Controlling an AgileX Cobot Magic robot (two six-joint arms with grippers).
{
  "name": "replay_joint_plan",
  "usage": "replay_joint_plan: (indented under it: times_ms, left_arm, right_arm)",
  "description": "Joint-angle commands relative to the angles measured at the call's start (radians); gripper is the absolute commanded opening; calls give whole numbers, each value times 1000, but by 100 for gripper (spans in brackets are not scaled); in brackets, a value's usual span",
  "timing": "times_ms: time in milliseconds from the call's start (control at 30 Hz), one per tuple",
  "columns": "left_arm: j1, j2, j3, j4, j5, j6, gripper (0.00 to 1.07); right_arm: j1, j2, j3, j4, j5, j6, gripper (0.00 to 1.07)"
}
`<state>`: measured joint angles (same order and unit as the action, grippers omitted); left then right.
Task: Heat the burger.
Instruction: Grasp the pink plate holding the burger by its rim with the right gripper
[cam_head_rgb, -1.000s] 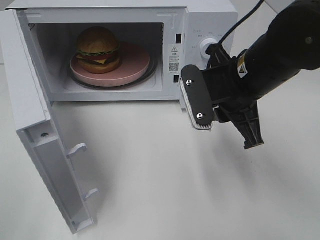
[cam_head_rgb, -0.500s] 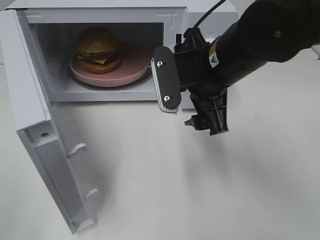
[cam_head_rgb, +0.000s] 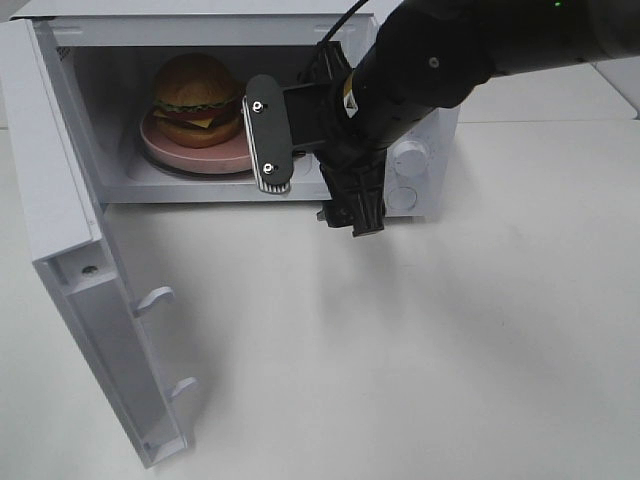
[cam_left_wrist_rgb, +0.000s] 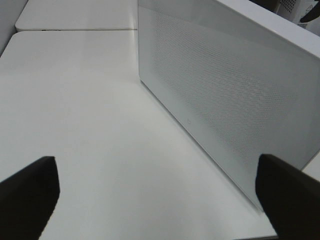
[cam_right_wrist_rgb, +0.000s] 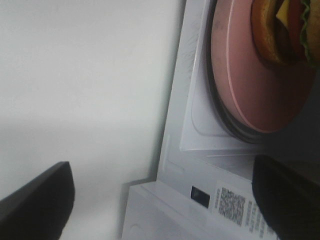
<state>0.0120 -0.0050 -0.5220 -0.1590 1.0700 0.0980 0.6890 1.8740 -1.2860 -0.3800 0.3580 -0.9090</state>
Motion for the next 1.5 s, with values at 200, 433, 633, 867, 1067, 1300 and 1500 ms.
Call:
replay_joint_plan:
  times_ms: [200,433,633,867,1067,1300,1500]
  left_arm:
    - [1,-15,4,-4,-3,-1,100]
    - [1,-15,4,-4,-3,-1,100]
    - [1,-15,4,-4,-3,-1,100]
    - [1,-15,4,-4,-3,-1,100]
    - [1,-15,4,-4,-3,-1,100]
    - [1,-15,4,-4,-3,-1,100]
    - [1,-15,4,-4,-3,-1,100]
  right_arm:
    - [3,108,-114,-6,-9,13,91]
    - [3,217,-241,-2,-7,35,91]
    - [3,286,-319,5,-4,35,90]
    - [3,380,-426,32,9,39,89]
    - [0,453,-513,54,24,38,88]
    - [0,523,-584,57,28,39,88]
    - [-13,556,-610,55,25,38,86]
